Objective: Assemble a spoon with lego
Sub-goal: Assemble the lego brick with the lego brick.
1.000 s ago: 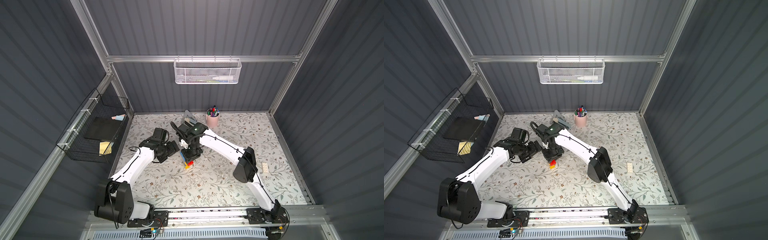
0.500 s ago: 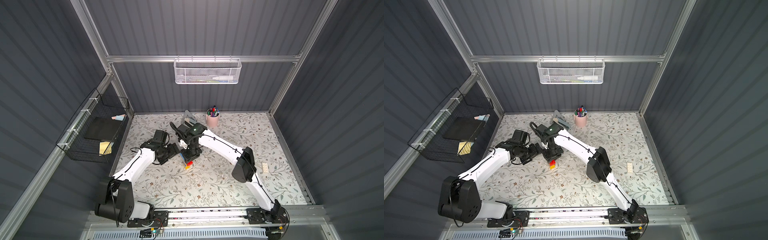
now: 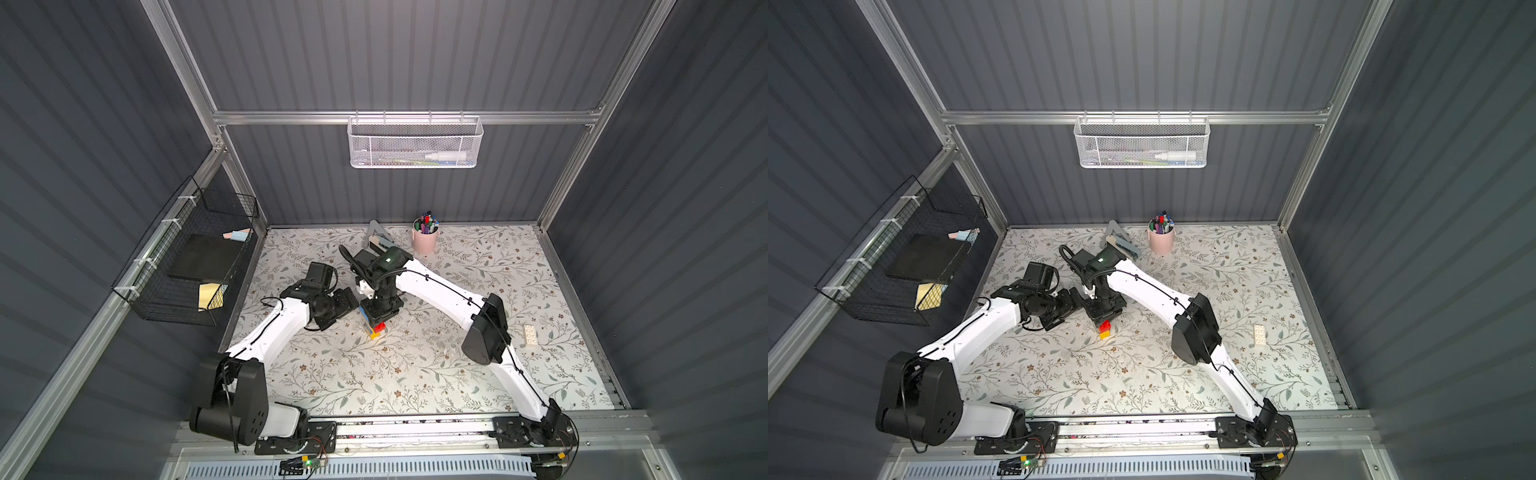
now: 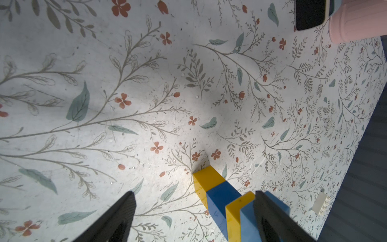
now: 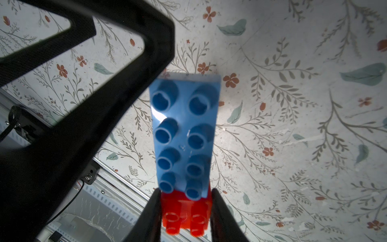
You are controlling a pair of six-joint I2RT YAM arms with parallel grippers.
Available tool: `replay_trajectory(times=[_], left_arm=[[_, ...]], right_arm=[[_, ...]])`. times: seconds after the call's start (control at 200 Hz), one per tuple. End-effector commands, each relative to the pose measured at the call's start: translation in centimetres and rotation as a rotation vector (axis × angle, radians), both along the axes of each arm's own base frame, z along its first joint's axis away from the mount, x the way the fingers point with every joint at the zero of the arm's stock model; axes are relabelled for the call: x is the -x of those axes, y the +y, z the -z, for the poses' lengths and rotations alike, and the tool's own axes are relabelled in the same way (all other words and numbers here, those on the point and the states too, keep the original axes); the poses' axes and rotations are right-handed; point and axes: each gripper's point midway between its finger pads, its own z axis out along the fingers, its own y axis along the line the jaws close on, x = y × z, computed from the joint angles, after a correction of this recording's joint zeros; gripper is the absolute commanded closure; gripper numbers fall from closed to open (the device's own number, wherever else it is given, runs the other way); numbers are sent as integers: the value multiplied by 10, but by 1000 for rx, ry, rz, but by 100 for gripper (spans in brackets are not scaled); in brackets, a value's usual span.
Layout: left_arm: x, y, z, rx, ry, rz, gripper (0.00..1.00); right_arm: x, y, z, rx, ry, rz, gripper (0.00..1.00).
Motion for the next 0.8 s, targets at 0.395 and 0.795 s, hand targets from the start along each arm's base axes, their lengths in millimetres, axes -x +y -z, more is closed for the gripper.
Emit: replay_trajectory(times=[0.395, 0.795], left_arm=[[15, -4, 23, 20, 58, 44, 10], [18, -9, 35, 49, 79, 54, 11]], right_arm=[[4, 4, 25, 57, -23, -88, 86], [-9, 21, 20, -1, -96, -81, 86]])
